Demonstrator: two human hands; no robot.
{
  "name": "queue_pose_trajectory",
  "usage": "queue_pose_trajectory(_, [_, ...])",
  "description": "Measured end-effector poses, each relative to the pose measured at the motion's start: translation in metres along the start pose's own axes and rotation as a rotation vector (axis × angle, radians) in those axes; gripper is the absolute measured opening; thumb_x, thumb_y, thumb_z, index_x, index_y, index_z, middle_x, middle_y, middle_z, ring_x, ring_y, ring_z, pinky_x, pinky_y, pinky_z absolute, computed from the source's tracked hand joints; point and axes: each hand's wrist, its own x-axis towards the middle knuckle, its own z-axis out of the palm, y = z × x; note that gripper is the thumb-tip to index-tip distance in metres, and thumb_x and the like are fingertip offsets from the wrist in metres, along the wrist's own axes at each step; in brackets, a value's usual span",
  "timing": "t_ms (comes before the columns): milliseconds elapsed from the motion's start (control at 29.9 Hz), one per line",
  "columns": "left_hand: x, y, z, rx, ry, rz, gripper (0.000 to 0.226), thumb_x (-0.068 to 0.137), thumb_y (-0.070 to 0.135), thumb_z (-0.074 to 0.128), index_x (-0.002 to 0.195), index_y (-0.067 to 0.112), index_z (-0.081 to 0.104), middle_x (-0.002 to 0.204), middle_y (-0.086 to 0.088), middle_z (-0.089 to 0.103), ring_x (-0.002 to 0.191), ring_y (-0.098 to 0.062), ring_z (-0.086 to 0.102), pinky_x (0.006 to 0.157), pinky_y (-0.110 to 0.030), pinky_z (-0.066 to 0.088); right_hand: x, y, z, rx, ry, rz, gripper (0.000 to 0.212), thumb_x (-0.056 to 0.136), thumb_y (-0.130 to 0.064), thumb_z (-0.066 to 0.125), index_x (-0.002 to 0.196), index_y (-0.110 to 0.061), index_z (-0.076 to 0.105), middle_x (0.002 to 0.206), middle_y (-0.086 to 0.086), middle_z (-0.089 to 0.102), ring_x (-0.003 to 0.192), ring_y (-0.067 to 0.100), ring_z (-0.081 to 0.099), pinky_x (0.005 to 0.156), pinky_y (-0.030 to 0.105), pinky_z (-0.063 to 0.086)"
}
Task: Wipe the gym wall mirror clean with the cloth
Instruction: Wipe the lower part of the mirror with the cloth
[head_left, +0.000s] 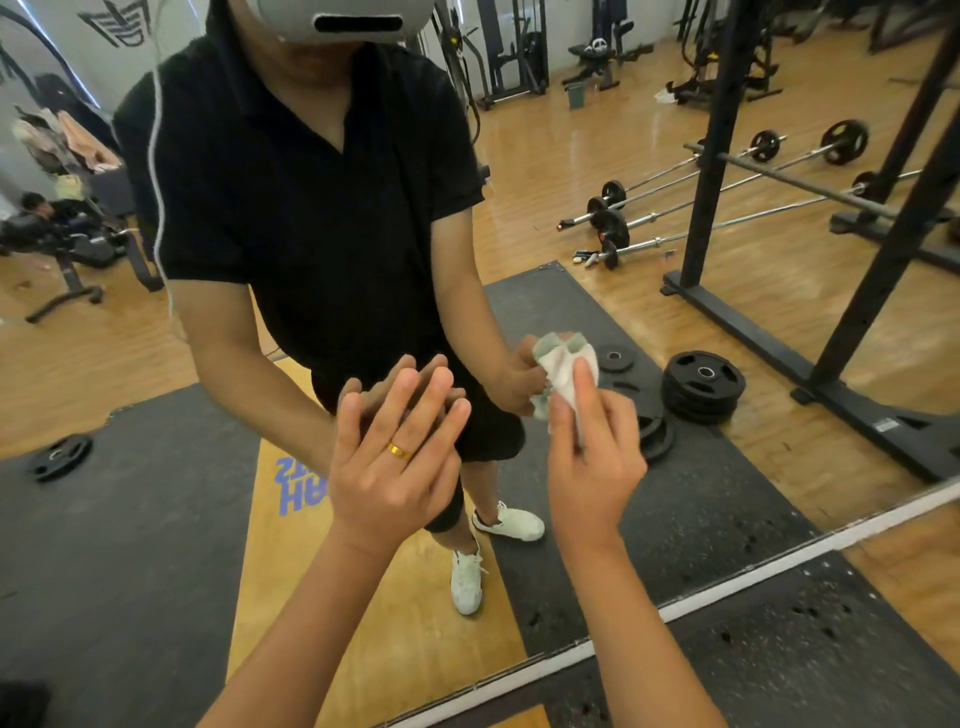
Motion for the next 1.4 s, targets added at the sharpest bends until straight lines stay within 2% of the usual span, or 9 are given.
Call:
queue_pose_trajectory(201, [0.003,0.0,-0.001,-0.027,-0.004,-0.001,0.039,0.091,0.015,0.061,0.129,0.017,0.068,0.147,-0.006,0.053,0.152,-0.024,0.035,0.122,-0.053,0.025,0.028,0.016,-0.005,-0.015,0.264,0.454,0.041,0.104,-0.021,0.061,0.141,-0.005,0.061,0.105,0.002,0.054,0.088,-0.007,0.054,0.077,0.011,0.044])
queue_pose_trajectory(435, [0.002,0.001,-0.002,-0.031,0.001,-0.031,0.035,0.092,0.022,0.066,0.127,0.017,0.069,0.144,-0.007,0.057,0.151,-0.023,0.037,0.12,-0.052,0.027,-0.016,-0.017,0.012,0.033,0.113,0.22,0.038,0.102,-0.014,0.062,0.136,0.004,0.061,0.104,0.003,0.054,0.086,-0.004,0.054,0.077,0.008,0.045])
queue_pose_trajectory(568, [0.0,-0.002,0.0,0.024,-0.007,-0.014,0.034,0.092,0.023,0.067,0.126,0.016,0.071,0.144,-0.01,0.057,0.15,-0.026,0.037,0.125,-0.052,0.021,0.001,0.024,-0.007,-0.101,0.01,-0.042,0.032,0.101,-0.007,0.065,0.131,0.004,0.064,0.097,0.013,0.059,0.079,0.014,0.057,0.071,0.019,0.047])
queue_pose_trajectory(769, [-0.004,-0.001,0.002,0.11,-0.107,-0.033,0.034,0.1,0.033,0.061,0.128,0.017,0.069,0.144,-0.009,0.057,0.147,-0.032,0.039,0.128,-0.049,0.008,0.054,0.077,-0.036,-0.028,0.202,0.354,0.039,0.102,-0.013,0.064,0.139,-0.001,0.06,0.099,0.02,0.059,0.083,0.01,0.053,0.073,0.021,0.046])
queue_pose_trajectory(869, [-0.004,-0.002,0.006,0.103,0.005,-0.021,0.045,0.095,0.029,0.067,0.137,0.015,0.06,0.157,-0.008,0.048,0.149,-0.028,0.039,0.125,-0.051,0.017,0.044,0.06,-0.028,0.035,0.158,0.31,0.039,0.101,-0.009,0.064,0.138,0.003,0.06,0.1,0.016,0.06,0.086,0.009,0.056,0.078,0.009,0.044])
queue_pose_trajectory(970, [-0.001,0.002,0.005,0.139,0.016,-0.017,0.064,0.095,0.034,0.063,0.154,0.015,0.045,0.165,-0.007,0.036,0.152,-0.026,0.034,0.125,-0.05,0.017,0.028,0.038,-0.024,0.115,-0.016,0.119,0.039,0.096,-0.002,0.068,0.134,0.005,0.06,0.098,0.003,0.054,0.075,0.009,0.053,0.065,0.018,0.049])
queue_pose_trajectory(1103, [0.0,0.003,0.005,0.172,-0.002,-0.024,0.064,0.096,0.035,0.062,0.155,0.018,0.045,0.164,-0.007,0.037,0.151,-0.025,0.036,0.122,-0.051,0.022,0.039,0.06,-0.033,0.053,-0.099,-0.168,0.037,0.094,0.002,0.071,0.129,0.005,0.061,0.098,0.002,0.052,0.075,0.012,0.053,0.063,0.024,0.05])
queue_pose_trajectory(1237, [-0.002,0.002,0.004,0.195,-0.033,-0.015,0.063,0.096,0.035,0.062,0.154,0.017,0.046,0.165,-0.007,0.036,0.152,-0.025,0.034,0.121,-0.051,0.022,0.064,0.114,-0.055,-0.043,0.023,-0.003,0.04,0.093,0.005,0.07,0.132,0.004,0.06,0.093,0.019,0.061,0.078,0.019,0.059,0.067,0.029,0.052])
queue_pose_trajectory(1404, [0.001,0.011,0.0,0.165,-0.084,-0.082,0.054,0.098,0.03,0.062,0.147,0.011,0.051,0.167,-0.006,0.03,0.154,-0.026,0.03,0.12,-0.058,0.022,0.067,0.12,-0.056,0.046,0.035,0.148,0.039,0.096,0.004,0.067,0.134,0.005,0.061,0.096,0.019,0.059,0.081,0.016,0.056,0.07,0.027,0.05])
